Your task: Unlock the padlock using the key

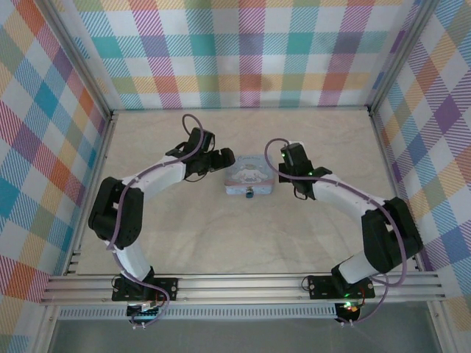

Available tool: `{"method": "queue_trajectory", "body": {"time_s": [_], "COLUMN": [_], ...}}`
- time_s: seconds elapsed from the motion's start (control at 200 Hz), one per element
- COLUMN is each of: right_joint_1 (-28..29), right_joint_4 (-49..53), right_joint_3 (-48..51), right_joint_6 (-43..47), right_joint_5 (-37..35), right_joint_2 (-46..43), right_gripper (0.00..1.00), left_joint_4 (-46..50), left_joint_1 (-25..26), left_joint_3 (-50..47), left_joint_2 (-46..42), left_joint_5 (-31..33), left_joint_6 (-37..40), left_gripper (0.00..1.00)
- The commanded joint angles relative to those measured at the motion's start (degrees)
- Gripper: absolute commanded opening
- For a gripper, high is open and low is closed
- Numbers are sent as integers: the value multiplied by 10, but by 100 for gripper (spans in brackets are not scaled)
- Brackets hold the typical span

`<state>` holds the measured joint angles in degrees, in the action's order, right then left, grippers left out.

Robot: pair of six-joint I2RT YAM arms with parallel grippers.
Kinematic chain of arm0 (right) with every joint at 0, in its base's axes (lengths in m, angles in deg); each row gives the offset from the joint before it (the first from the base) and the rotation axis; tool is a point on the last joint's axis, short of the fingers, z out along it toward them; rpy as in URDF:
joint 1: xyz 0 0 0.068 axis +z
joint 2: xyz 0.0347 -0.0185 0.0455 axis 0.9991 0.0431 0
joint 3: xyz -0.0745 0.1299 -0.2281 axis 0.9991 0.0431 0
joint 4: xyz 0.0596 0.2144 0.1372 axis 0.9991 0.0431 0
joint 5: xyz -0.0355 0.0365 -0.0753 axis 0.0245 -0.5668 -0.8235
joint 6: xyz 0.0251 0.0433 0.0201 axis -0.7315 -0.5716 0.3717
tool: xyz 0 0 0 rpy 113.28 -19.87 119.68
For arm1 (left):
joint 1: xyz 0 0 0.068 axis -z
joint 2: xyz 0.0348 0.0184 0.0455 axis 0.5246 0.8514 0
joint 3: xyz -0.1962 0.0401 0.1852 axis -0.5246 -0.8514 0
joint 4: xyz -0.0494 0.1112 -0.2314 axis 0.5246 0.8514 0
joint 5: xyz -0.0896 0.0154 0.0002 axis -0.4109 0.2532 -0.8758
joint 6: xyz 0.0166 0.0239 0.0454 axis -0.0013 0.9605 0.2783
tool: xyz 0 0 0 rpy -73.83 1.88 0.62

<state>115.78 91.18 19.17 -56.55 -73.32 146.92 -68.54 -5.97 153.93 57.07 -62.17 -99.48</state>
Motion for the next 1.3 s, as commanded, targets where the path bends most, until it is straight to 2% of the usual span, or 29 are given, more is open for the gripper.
{"method": "queue_trajectory", "body": {"time_s": [0.0, 0.245, 0.445, 0.585, 0.8, 1.005, 1.175, 1.3], "right_joint_1": [-5, -3, 19, 36, 57, 43, 22, 8], "right_joint_4": [-18, -18, -19, -22, -4, 45, 74, 88], "right_joint_3": [-31, -49, -33, -9, 15, 3, -21, -54], "right_joint_6": [9, -2, 1, -4, -17, -14, 2, 19], "right_joint_5": [26, 75, 104, 111, 104, 74, 75, 107], "right_joint_2": [36, 83, 81, 63, 18, -17, -45, -44], "right_gripper": [0, 0, 0, 0, 0, 0, 0, 0], "left_joint_4": [-35, -30, -34, -34, -29, -29, -24, -30], "left_joint_1": [-11, -11, -11, -11, -11, -21, -23, -23], "left_joint_3": [32, 81, 78, 73, 60, 10, -55, -104], "left_joint_2": [32, 92, 96, 92, 82, 16, -72, -135], "left_joint_5": [-42, -80, -95, -94, -78, -38, -24, -55], "left_joint_6": [-11, -10, -9, -6, -2, 1, 14, 17], "left_gripper": [83, 76, 70, 70, 74, 100, 100, 100]}}
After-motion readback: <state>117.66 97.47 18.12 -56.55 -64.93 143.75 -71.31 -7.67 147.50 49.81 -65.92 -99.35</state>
